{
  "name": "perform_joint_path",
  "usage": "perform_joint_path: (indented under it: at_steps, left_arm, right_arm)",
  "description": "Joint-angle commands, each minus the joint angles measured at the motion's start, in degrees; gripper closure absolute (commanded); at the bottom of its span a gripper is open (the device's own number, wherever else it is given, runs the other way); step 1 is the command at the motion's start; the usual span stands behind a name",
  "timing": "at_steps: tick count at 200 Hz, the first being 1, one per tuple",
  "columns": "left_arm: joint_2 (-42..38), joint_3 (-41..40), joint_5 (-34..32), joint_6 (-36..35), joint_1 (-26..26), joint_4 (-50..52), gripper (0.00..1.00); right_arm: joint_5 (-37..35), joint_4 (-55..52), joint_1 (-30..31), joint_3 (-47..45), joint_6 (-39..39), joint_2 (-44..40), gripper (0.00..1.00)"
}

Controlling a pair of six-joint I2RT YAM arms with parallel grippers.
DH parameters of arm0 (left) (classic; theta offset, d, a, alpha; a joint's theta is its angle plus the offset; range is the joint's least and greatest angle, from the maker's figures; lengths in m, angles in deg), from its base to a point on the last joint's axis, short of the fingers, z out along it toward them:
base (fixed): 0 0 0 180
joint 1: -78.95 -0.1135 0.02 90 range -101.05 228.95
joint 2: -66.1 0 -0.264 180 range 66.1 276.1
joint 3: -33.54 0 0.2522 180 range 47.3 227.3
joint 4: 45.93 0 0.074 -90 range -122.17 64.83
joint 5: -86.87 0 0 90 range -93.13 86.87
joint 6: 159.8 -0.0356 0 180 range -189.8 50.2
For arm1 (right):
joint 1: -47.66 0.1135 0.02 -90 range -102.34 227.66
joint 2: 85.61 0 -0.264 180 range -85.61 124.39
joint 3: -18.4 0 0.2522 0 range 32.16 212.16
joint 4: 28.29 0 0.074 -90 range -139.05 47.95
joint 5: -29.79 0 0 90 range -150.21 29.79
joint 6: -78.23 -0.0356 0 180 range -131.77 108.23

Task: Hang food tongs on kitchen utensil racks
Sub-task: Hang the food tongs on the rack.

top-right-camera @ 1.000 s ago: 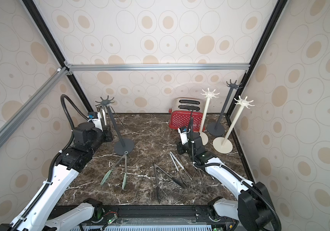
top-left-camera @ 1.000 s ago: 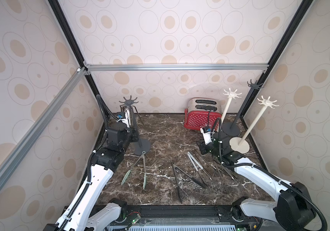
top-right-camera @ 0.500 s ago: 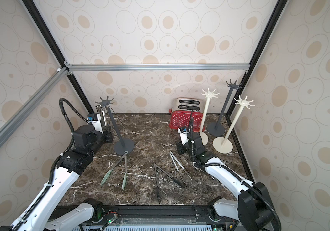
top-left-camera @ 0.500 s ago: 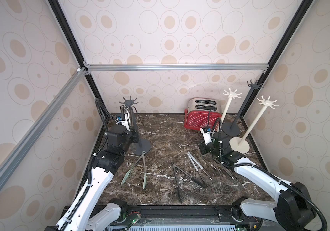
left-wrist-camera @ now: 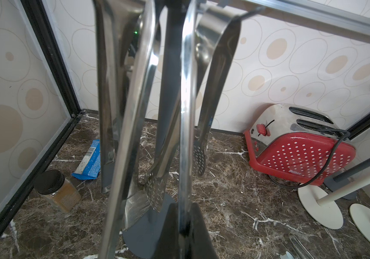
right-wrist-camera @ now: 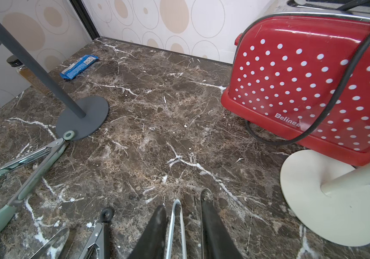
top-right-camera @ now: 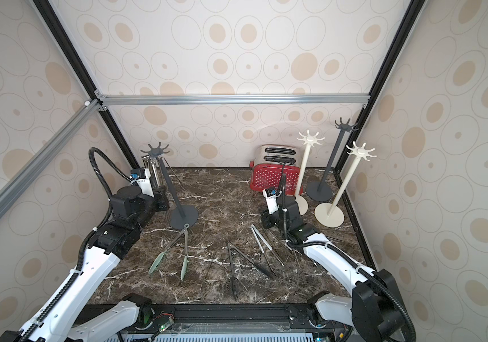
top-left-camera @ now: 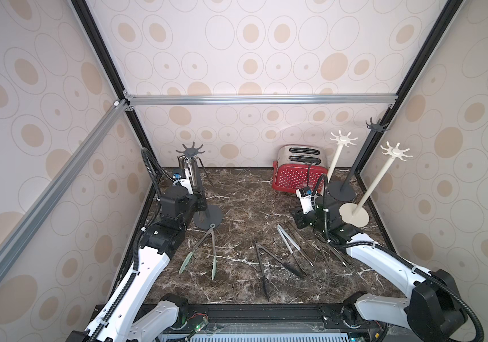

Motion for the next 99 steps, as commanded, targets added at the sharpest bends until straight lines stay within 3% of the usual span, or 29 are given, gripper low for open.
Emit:
perform_joint_path:
  at_steps: [1,99]
  left_arm:
    - [1.1,-3.0,1.7,1.9,-0.3,7.7,1.0]
    - [0.4,-6.4,2.1,2.8,-0.3,5.9,1.0]
  right_arm:
    - [0.2,1.1,-0.5,0.2,-0.2,0.1,0.69]
    - [0.1,0.9,-0.6,0.1,-0.2,-0.4,0.69]
